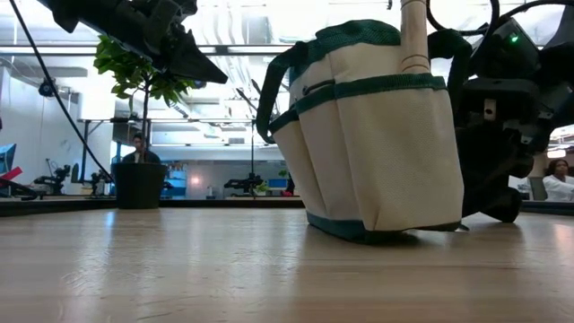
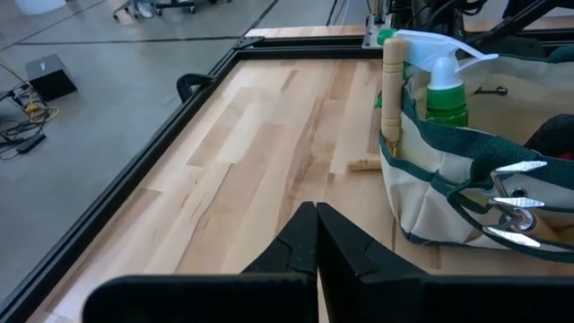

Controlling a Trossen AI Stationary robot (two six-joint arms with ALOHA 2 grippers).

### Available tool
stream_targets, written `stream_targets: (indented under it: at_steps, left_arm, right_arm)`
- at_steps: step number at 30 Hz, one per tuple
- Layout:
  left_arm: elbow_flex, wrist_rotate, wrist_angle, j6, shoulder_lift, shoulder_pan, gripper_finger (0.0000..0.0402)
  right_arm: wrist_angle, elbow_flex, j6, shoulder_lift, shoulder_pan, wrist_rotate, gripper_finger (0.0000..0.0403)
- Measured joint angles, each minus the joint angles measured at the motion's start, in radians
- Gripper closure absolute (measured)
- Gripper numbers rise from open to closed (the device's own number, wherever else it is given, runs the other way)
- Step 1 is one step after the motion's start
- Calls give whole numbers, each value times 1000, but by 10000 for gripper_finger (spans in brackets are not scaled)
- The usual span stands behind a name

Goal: Pick & Place Garden tools in Gardening bag
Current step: Put the trowel into the gardening bag

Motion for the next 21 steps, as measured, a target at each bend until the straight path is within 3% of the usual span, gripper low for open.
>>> stream_targets:
  at_steps: [9, 16, 21]
  left_arm:
    - [0, 0, 0, 3, 0, 0, 399]
    - [0, 19, -10, 3, -2, 0, 399]
    - [0, 25, -15, 2, -2, 0, 399]
  right_arm:
    - [-26, 69, -32, 107, 2, 2, 284]
    - [-366, 127, -124, -64, -1, -17, 284]
    - [-511, 113, -123, -215, -9, 40, 284]
